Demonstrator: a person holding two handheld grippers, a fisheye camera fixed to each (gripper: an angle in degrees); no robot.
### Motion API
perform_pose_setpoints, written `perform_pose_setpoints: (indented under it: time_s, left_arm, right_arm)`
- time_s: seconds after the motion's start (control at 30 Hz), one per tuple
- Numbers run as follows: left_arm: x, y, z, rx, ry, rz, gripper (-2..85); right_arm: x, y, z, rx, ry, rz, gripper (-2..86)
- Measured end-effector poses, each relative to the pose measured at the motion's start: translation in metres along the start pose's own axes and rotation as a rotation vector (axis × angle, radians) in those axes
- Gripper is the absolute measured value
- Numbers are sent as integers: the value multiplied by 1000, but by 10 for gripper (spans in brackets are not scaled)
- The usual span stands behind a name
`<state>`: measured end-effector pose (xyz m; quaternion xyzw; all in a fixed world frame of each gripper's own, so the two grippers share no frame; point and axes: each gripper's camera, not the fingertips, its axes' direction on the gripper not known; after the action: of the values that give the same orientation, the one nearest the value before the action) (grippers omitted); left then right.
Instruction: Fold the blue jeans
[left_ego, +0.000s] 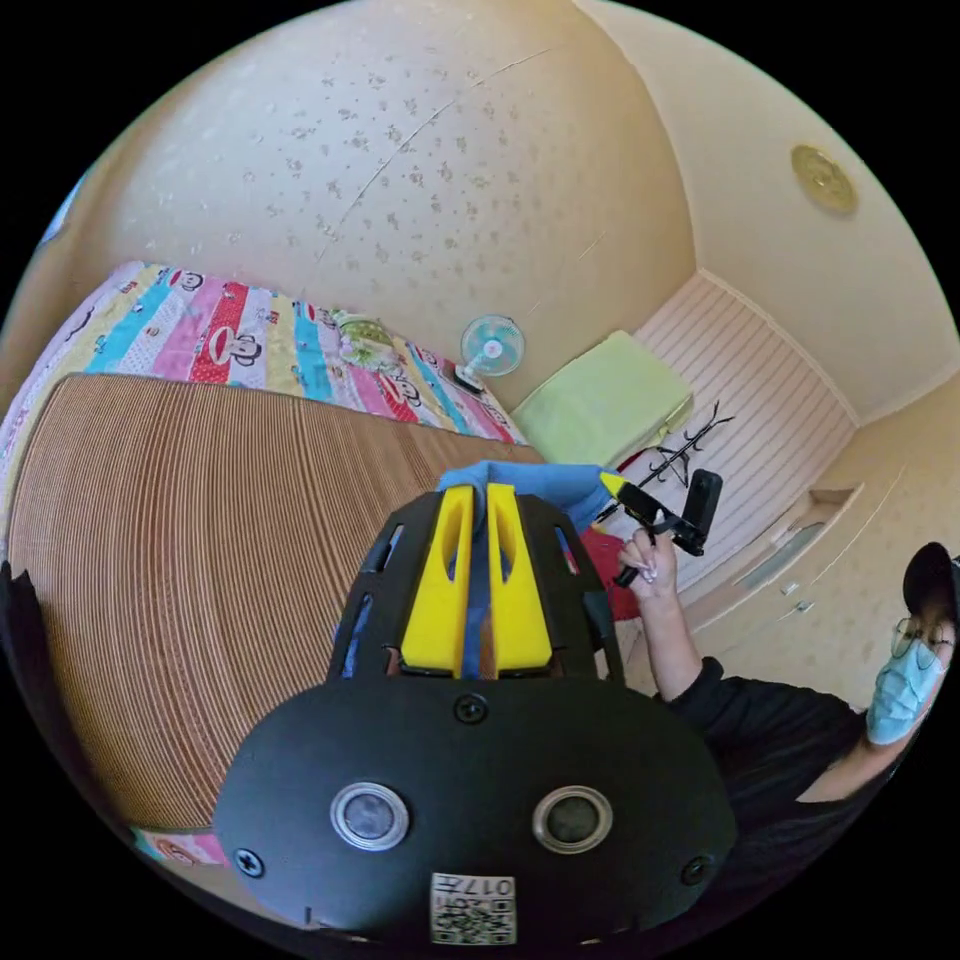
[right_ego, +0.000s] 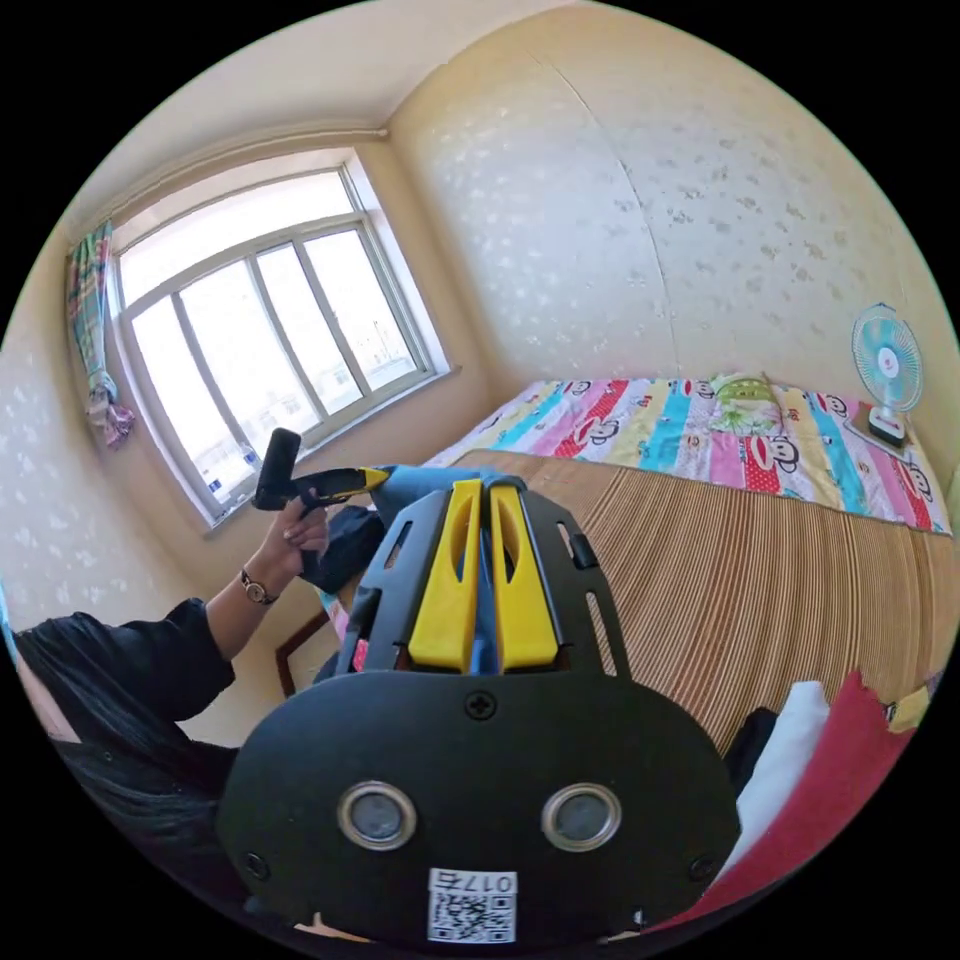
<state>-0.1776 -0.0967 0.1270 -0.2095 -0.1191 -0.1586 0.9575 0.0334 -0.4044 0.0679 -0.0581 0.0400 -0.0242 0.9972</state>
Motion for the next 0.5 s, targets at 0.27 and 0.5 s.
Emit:
perform_pose_setpoints:
  time_s: [0.27, 0.5]
  left_arm:
    - [-96, 231, 60, -196, 229, -419, 25]
    - [-142, 227, 16, -52, 230, -526, 109]
  right_arm:
    - [64, 251, 53, -286, -203, 363, 27]
    - [97, 350, 3, -263, -293, 658, 93]
